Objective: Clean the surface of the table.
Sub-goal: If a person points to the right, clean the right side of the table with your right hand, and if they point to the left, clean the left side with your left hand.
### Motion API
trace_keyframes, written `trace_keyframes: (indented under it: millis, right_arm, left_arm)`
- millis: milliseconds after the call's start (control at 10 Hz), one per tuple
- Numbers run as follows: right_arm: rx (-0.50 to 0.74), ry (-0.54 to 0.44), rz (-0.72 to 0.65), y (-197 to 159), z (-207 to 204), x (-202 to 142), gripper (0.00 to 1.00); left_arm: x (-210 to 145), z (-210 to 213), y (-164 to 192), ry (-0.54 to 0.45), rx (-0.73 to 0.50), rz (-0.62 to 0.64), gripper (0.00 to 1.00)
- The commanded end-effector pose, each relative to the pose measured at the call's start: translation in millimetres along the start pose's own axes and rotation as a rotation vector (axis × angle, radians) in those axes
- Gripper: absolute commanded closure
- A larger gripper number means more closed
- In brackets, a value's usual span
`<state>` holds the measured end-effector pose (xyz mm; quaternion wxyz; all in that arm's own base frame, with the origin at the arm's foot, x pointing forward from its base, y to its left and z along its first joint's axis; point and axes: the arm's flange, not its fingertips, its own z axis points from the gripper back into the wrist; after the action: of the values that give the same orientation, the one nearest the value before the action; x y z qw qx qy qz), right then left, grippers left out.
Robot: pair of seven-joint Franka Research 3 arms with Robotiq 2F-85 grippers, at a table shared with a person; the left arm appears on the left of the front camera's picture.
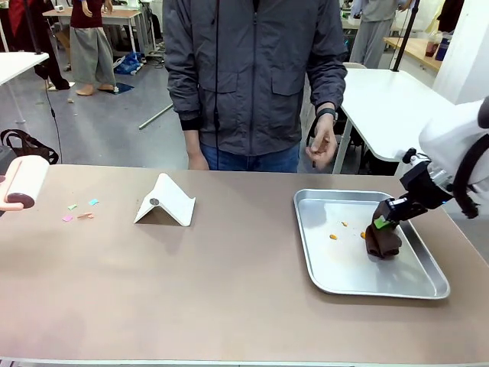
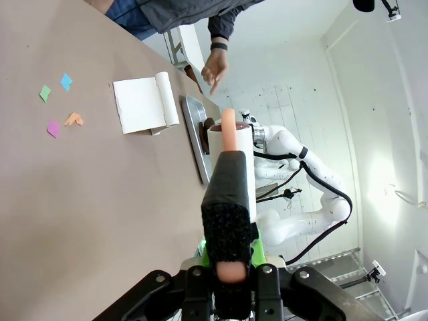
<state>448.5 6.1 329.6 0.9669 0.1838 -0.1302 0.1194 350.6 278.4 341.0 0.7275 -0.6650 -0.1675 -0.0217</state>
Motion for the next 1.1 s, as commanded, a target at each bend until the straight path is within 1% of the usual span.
trace_keyframes:
  millis: [0, 200, 400, 500, 700, 900, 1000]
  right_arm:
    - [0.079, -0.037, 0.024, 0.4, -15.0, 10.5, 0.92]
    - [0.125, -0.014, 0.055, 17.0, -29.0, 16.8, 0.92]
    - [0.191, 0.012, 0.118, 38.5, -43.4, 25.4, 0.92]
    - [0.206, 0.025, 0.143, 49.1, -47.8, 28.1, 0.92]
    - [0.274, 0.037, 0.227, 72.4, -49.7, 28.2, 0.92]
    - [0.308, 0.065, 0.295, 93.2, -53.0, 26.2, 0.92]
    - [0.294, 0.071, 0.333, 104.8, -52.0, 24.5, 0.92]
  left_arm:
    - [-2.3, -3.2, -4.9, 0.0, 0.001, -0.008, 1.0]
    - [-2.3, -3.2, -4.9, 0.0, 0.001, -0.008, 1.0]
    - [-2.3, -3.2, -4.9, 0.0, 0.001, -0.008, 1.0]
    - [-2.3, -3.2, -4.9, 0.0, 0.001, -0.008, 1.0]
    - [-2.3, -3.2, -4.9, 0.0, 0.001, -0.008, 1.0]
    - [-2.3, -3.2, -4.9, 0.0, 0.001, -0.008, 1.0]
    - [-2.3, -3.2, -4.9, 0.0, 0.001, -0.008, 1.0]
